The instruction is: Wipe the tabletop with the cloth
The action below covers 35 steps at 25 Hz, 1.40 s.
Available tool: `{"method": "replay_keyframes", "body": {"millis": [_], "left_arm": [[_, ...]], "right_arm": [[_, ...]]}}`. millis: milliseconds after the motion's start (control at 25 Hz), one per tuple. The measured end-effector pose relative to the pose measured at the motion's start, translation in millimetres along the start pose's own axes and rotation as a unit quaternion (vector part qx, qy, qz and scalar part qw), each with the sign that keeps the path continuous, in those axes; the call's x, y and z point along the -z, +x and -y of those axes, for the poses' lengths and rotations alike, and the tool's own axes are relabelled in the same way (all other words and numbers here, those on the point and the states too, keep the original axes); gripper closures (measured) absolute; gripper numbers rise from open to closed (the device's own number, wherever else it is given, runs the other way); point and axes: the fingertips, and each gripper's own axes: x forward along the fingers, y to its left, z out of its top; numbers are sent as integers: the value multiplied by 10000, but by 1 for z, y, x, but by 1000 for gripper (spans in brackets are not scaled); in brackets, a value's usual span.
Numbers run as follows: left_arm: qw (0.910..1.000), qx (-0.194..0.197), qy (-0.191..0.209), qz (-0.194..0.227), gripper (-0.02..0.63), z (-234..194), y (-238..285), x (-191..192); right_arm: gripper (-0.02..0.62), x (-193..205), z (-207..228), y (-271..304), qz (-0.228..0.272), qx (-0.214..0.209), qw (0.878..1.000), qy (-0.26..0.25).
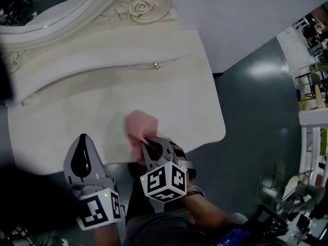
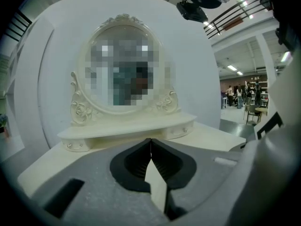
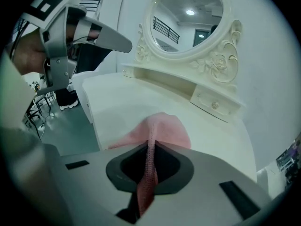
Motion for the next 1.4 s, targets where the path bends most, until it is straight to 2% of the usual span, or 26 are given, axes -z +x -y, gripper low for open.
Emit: {"method": "replay_keyframes", "body": {"millis": [360, 920, 1160, 1400], "left_arm": [[9989, 422, 222, -25, 591, 75, 29, -18], [9892, 1354, 551, 59, 591, 233, 80, -41], [9813, 1786, 685, 192, 591, 297, 86, -65], [9686, 2339, 715, 452, 591, 356, 92, -84]], "right_arm": [[574, 39, 60, -27, -1, 271, 9989, 386], [574, 132, 168, -76, -52, 850, 9895, 1169], [574, 177, 214, -114, -239, 1269, 9791, 1568], [574, 226, 260, -149, -368, 1916, 9599, 2015]]}}
